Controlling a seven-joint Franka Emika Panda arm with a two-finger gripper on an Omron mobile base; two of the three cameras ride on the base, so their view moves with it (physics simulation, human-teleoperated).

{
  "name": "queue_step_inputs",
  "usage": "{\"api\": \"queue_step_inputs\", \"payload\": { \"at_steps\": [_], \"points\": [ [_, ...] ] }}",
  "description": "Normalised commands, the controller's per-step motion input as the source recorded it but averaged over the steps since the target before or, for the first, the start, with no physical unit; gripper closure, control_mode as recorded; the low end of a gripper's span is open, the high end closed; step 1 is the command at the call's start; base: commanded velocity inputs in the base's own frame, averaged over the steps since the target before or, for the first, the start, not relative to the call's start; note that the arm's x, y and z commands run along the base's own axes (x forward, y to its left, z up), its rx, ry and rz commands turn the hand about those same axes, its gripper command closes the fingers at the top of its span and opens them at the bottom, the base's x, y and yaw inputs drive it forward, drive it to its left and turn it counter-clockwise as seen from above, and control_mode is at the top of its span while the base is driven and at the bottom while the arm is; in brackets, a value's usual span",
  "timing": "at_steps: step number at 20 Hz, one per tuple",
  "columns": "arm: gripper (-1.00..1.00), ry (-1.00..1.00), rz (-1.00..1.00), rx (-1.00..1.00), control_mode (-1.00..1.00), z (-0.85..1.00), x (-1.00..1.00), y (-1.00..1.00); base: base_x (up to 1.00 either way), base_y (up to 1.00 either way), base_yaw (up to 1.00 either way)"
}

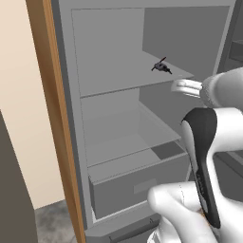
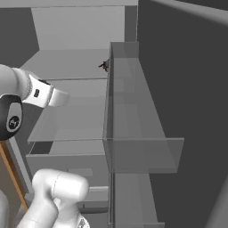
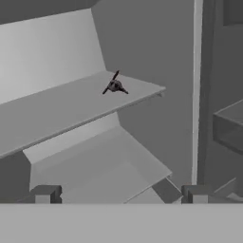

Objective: Place one tomato and one fish in each tupperware on the nearby counter, to pack two identical lunches.

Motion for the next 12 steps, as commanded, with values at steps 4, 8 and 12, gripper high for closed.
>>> {"api": "queue_step_inputs", "payload": {
  "at_steps": [4,8,12],
  "points": [
    [-1.0,-0.02,0.05,-0.04,-1.0,0.49,0.0,-0.14,0.0,0.0,0.0],
    [-1.0,0.0,0.02,-0.06,-1.0,0.08,0.39,-0.01,0.0,0.0,0.0],
    [-1.0,-0.04,0.0,-0.09,-1.0,-0.09,0.63,0.0,0.0,0.0,0.0]
  ]
}}
